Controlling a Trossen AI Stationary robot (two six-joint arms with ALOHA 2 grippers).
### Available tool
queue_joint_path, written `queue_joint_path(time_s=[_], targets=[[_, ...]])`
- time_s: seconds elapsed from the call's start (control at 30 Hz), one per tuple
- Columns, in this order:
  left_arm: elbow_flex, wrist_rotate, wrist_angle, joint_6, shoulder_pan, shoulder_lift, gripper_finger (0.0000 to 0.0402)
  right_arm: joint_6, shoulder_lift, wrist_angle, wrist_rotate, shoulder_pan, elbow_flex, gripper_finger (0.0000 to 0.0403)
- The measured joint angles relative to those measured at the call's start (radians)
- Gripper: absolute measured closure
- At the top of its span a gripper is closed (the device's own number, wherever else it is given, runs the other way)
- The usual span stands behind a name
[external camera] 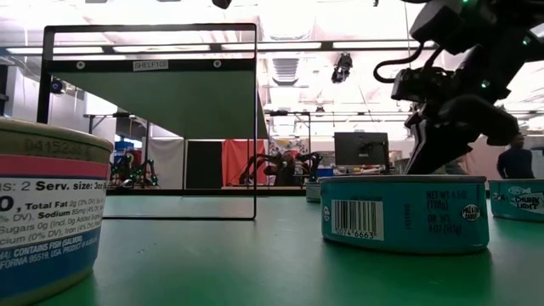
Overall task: Stack canned seafood by type on shelf
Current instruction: Put the green and white tuna can on the shelf
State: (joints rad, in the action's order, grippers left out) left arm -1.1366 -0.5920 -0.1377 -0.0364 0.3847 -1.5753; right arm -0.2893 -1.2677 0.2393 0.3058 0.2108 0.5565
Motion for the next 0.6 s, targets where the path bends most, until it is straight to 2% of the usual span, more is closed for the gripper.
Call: queue_joint_path(time_s=[0.17, 0.6], targets=[[0.000, 0.000, 0.011, 0.000, 0.000, 0.000, 0.0402, -0.007, 0.001, 0.026, -0.002, -0.002, 0.004, 0.0391], [0.000, 0.000, 0.034, -0.001, 0.000, 0.000, 0.0402, -0.078, -0.024, -0.125, 0.017, -0.002, -0.135, 0.0391]])
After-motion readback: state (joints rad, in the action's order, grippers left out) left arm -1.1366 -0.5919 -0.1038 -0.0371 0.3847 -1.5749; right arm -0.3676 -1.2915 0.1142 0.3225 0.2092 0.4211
